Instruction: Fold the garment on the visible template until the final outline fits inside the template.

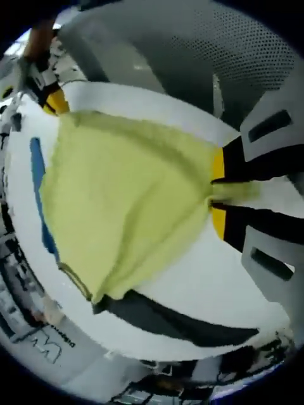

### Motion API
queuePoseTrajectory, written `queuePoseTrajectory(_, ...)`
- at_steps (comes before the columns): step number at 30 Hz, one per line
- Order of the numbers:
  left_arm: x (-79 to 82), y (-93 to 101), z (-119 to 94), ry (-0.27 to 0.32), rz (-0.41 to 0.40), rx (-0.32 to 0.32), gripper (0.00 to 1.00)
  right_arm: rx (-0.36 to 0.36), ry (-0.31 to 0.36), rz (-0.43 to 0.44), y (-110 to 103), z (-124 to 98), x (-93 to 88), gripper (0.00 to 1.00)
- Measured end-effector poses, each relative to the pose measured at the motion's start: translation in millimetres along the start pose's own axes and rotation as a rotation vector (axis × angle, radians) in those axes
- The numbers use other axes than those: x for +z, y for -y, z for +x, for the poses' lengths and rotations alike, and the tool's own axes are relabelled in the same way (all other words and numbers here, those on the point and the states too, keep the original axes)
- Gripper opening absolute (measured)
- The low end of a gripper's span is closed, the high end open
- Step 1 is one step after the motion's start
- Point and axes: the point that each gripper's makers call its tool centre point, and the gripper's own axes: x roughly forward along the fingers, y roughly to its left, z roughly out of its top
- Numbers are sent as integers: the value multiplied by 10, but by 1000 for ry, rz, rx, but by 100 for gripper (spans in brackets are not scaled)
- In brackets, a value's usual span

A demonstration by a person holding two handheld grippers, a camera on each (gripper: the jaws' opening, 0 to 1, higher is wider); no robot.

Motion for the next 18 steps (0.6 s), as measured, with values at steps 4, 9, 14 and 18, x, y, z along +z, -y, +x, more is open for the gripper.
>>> queuePoseTrajectory(4,-33,-248,-97,76,-69,44,42,-23,31,27,92,-76,94,5)
queuePoseTrajectory(9,-38,-477,-185,213,-182,14,40,-62,64,40,265,-170,208,5)
queuePoseTrajectory(14,-86,-786,-241,275,-350,64,43,-123,83,51,598,-246,276,6)
queuePoseTrajectory(18,-28,-1077,-350,407,-465,107,45,-190,102,86,844,-326,266,8)
